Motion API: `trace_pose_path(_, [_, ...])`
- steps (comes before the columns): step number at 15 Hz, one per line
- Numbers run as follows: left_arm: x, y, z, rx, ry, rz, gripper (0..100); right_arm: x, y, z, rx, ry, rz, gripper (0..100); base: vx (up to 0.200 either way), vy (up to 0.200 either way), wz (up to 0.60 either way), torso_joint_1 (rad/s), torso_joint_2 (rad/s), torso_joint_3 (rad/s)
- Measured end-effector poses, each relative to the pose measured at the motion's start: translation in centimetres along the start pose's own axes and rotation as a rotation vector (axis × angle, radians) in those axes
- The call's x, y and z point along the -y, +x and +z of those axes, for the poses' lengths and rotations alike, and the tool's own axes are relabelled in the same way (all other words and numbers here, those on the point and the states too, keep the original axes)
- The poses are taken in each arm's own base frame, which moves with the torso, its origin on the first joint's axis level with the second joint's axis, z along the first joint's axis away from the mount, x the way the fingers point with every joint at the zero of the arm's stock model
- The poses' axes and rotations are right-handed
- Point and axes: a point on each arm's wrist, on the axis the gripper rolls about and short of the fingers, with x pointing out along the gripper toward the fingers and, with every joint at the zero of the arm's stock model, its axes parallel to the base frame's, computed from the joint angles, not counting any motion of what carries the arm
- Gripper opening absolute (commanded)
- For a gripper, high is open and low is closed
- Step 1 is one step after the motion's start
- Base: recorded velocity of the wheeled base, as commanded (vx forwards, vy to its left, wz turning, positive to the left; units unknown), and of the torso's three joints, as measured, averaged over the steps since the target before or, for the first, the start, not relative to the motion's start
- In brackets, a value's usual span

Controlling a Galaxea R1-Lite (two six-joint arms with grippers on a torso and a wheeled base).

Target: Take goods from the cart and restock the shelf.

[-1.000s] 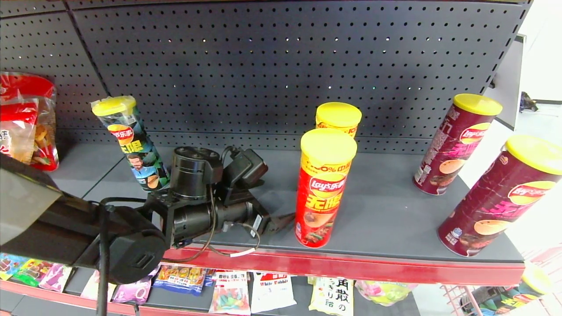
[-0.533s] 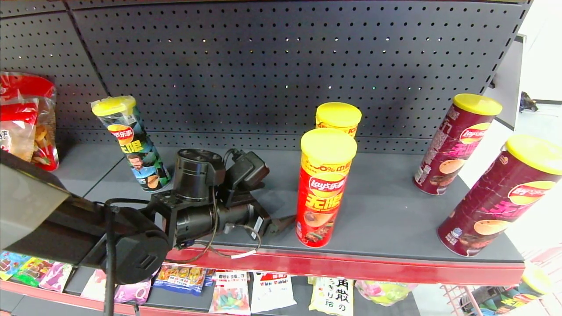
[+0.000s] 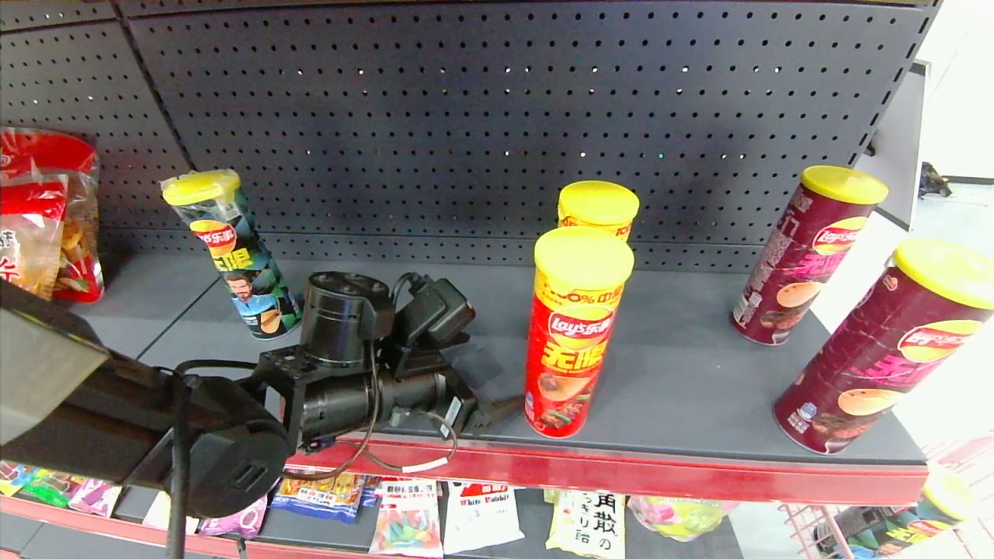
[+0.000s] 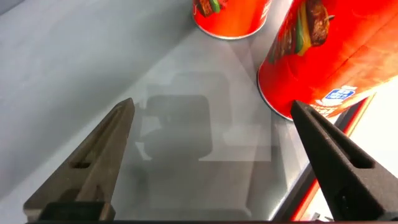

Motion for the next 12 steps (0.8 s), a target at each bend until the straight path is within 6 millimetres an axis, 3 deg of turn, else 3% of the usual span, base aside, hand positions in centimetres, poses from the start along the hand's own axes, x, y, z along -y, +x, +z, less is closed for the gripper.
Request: trace_pose_path(12, [0.4,1.2,0.6,0.018,0.013,-0.018,100,0.0,0.0,0.0,0.0,0.0,-0.001,100,0.0,0.0,0.0,0.0,0.0,0.0])
